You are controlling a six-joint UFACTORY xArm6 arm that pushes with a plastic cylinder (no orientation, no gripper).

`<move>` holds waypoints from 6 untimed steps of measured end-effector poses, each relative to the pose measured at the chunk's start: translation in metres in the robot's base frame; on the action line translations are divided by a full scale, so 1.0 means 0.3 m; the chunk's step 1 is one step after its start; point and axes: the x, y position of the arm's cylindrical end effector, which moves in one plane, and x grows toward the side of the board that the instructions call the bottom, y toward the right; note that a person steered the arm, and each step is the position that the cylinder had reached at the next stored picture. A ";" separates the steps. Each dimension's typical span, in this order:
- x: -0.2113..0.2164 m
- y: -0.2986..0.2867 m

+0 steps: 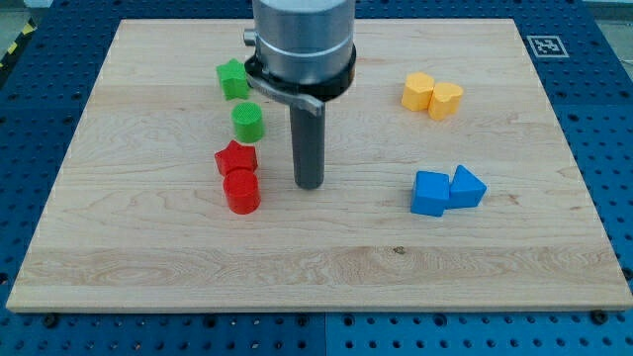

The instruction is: Slide the red circle a bit up and right

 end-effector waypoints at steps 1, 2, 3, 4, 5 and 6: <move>0.096 0.000; 0.197 -0.051; 0.220 -0.181; 0.153 -0.339; 0.095 -0.416; 0.097 -0.414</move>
